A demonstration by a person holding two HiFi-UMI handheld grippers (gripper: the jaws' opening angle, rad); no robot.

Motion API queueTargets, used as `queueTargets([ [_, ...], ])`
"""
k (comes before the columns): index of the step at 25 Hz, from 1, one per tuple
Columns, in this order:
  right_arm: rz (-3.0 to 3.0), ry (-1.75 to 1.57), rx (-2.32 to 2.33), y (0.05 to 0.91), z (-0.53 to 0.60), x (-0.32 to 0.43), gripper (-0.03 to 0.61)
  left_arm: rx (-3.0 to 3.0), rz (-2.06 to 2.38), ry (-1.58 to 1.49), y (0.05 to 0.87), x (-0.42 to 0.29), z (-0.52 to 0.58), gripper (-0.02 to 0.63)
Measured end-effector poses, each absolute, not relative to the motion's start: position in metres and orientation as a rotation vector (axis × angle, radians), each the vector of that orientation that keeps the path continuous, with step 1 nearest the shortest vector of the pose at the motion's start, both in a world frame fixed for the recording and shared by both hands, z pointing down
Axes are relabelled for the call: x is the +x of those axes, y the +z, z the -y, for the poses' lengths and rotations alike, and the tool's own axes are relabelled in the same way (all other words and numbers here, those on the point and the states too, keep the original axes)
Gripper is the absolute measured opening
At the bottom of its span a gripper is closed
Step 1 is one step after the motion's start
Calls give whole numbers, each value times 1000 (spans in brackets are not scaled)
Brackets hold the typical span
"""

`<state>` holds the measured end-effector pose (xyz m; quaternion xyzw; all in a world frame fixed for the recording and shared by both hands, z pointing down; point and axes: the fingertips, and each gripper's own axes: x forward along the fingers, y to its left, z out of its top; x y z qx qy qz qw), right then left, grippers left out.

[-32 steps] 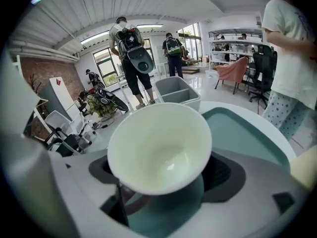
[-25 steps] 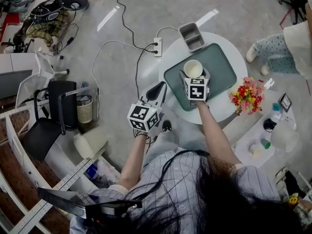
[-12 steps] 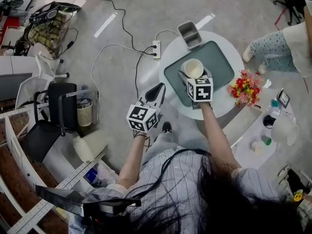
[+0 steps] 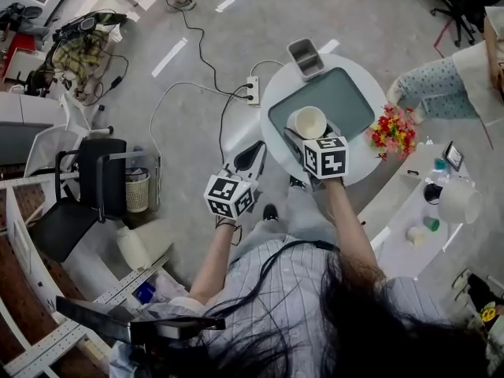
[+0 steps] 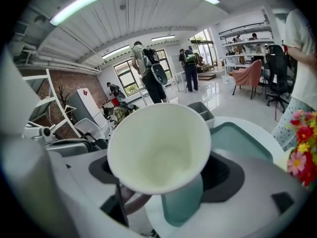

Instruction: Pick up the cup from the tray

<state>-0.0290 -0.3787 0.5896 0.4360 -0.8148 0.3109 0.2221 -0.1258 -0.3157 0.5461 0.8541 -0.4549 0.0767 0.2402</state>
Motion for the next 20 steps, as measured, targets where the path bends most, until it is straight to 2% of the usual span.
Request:
queueTargets([
  [20, 2320, 782, 1200, 547, 238, -79, 422, 2434, 1229, 122, 514, -153, 194, 14],
])
